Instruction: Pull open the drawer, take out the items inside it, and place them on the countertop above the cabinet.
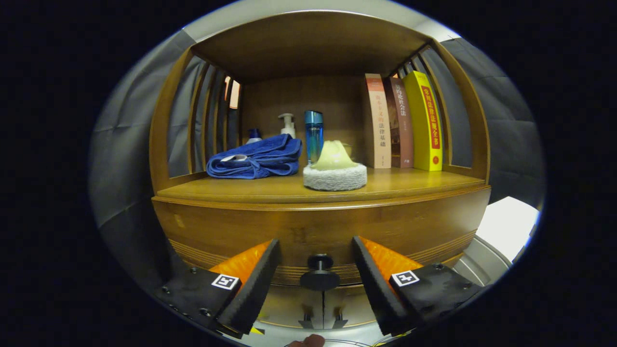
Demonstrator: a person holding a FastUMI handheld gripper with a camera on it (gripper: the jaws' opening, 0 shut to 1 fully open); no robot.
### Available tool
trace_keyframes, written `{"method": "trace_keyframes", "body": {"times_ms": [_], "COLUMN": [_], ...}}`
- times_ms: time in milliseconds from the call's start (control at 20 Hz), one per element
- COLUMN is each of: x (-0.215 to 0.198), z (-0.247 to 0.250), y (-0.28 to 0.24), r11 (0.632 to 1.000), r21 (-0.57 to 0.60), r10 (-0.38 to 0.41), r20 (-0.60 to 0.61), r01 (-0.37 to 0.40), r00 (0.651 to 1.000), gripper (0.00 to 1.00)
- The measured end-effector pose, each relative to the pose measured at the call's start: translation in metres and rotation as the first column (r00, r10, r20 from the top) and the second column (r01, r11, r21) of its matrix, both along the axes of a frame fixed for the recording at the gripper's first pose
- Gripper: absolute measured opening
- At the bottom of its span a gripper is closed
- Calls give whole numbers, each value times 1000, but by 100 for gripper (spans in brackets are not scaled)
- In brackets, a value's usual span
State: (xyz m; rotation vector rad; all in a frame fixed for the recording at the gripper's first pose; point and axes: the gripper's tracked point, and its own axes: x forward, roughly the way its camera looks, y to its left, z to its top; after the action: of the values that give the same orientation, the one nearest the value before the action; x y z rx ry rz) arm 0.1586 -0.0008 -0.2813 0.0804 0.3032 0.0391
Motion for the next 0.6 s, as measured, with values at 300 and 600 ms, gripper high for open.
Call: {"method": "trace_keyframes", "body": {"times_ms": [300,600], "x": [-36,-82], "z": [53,97], "y": [-12,-7], "r11": [999,996], "r21": [-5,-75], "r10": [-53,-50], "r20": [76,58], "r01": [53,54], "r00": [996,997], "gripper": [99,99]}}
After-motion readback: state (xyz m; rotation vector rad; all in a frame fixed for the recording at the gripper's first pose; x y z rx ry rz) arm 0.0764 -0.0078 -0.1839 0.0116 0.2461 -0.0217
